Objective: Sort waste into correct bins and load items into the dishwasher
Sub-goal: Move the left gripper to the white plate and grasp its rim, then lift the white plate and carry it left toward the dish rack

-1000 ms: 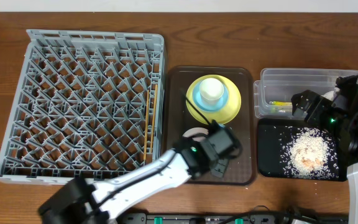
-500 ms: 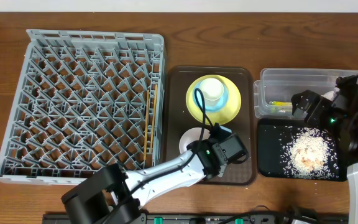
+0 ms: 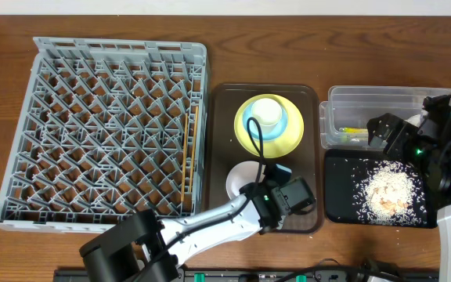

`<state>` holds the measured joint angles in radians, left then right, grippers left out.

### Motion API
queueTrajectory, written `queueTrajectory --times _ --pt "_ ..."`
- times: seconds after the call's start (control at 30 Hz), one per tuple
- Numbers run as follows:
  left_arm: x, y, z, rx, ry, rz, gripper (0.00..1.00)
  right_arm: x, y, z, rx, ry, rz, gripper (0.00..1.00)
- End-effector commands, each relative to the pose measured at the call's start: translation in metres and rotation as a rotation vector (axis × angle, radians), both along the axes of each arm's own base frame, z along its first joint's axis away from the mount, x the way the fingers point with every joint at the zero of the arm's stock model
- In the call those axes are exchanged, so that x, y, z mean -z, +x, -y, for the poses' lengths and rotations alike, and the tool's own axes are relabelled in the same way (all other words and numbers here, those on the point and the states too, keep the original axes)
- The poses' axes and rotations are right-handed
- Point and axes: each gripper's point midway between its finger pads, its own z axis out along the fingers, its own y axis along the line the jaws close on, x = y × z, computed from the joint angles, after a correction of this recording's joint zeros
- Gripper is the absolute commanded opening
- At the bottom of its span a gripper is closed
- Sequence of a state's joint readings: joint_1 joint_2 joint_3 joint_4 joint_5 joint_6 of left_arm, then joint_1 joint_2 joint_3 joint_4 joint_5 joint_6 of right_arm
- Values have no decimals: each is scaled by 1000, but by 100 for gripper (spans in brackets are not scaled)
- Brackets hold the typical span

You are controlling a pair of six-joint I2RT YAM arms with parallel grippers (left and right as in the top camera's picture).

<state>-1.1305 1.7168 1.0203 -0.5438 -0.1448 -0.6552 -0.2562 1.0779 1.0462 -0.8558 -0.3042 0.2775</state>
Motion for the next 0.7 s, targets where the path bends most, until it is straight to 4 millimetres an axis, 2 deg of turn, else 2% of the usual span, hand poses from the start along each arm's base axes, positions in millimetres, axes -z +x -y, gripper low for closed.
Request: queueTrajectory --times 0.0,0.2,0.37,0.6,0.67 --pt "3 2 -4 -16 22 14 19 -6 1 0 -6 1 16 99" --pt "4 1 -5 -17 27 11 23 -6 1 0 -6 1 16 99" --pt "11 -4 -17 -91 43 -14 24 -6 1 0 -6 1 16 99" --pt "13 -5 -18 -91 47 -17 23 -6 1 0 -6 1 16 99" --pt "13 -5 -18 -90 47 -16 19 -6 1 0 -6 1 16 99"
